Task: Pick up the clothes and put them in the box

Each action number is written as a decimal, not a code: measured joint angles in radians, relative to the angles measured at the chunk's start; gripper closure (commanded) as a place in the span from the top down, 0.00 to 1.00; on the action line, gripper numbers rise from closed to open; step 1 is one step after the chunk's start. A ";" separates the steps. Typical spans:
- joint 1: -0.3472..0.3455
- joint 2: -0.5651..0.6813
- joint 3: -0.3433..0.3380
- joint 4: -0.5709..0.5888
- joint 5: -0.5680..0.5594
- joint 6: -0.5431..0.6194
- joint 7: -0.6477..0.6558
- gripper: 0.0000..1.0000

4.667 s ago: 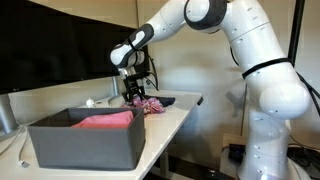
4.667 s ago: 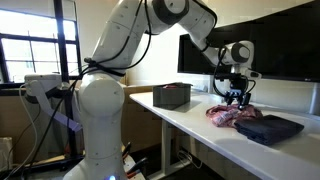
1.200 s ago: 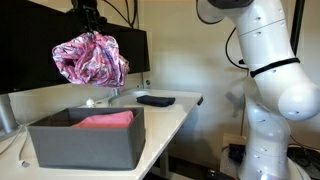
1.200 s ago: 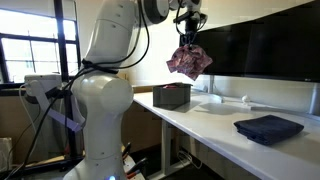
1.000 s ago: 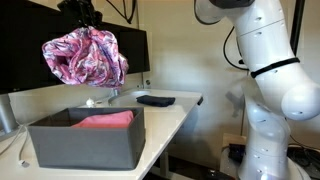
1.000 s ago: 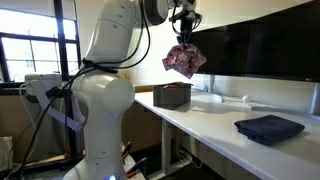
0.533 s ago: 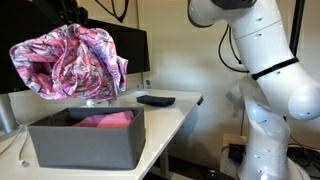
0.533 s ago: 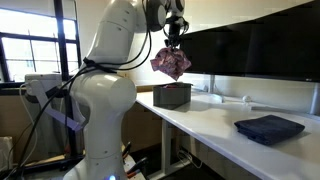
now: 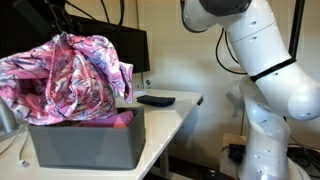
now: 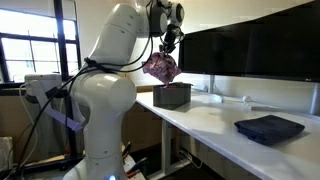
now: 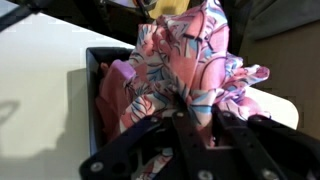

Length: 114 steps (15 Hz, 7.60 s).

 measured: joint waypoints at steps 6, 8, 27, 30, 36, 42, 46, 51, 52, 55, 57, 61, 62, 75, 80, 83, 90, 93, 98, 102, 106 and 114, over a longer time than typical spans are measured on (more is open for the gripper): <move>-0.104 0.015 -0.041 -0.121 0.154 -0.004 0.004 0.07; -0.138 0.019 -0.059 -0.167 0.181 -0.004 0.004 0.07; -0.084 0.132 -0.083 -0.262 -0.057 0.072 0.003 0.07; -0.061 0.167 -0.083 -0.256 -0.103 0.075 0.003 0.07; -0.056 0.229 -0.085 -0.246 -0.144 0.076 0.003 0.06; -0.055 0.231 -0.086 -0.195 -0.147 0.096 0.004 0.64; -0.051 0.213 -0.086 -0.127 -0.165 0.144 0.003 0.88; -0.047 0.167 -0.086 -0.077 -0.180 0.221 0.001 1.00; -0.046 0.156 -0.085 -0.075 -0.180 0.241 -0.001 1.00; -0.044 0.123 -0.076 -0.075 -0.180 0.292 -0.017 1.00; -0.039 0.104 -0.066 -0.075 -0.180 0.319 -0.030 1.00; -0.028 0.074 -0.043 -0.090 -0.178 0.353 -0.058 1.00; -0.026 0.068 -0.037 -0.097 -0.178 0.354 -0.065 1.00; -0.024 -0.041 -0.010 -0.351 -0.145 0.357 -0.124 0.39; -0.026 -0.091 -0.010 -0.463 -0.124 0.352 -0.152 0.11; -0.034 -0.102 -0.001 -0.508 -0.122 0.350 -0.160 0.06; -0.065 -0.080 -0.010 -0.575 -0.134 0.350 -0.142 0.11; -0.078 -0.046 -0.025 -0.579 -0.135 0.349 -0.114 0.11; -0.086 -0.011 -0.035 -0.579 -0.135 0.338 -0.077 0.10; -0.086 -0.003 -0.035 -0.578 -0.135 0.325 -0.062 0.07; -0.086 -0.001 -0.035 -0.572 -0.136 0.317 -0.059 0.47; -0.085 -0.004 -0.032 -0.454 -0.150 0.338 -0.060 0.98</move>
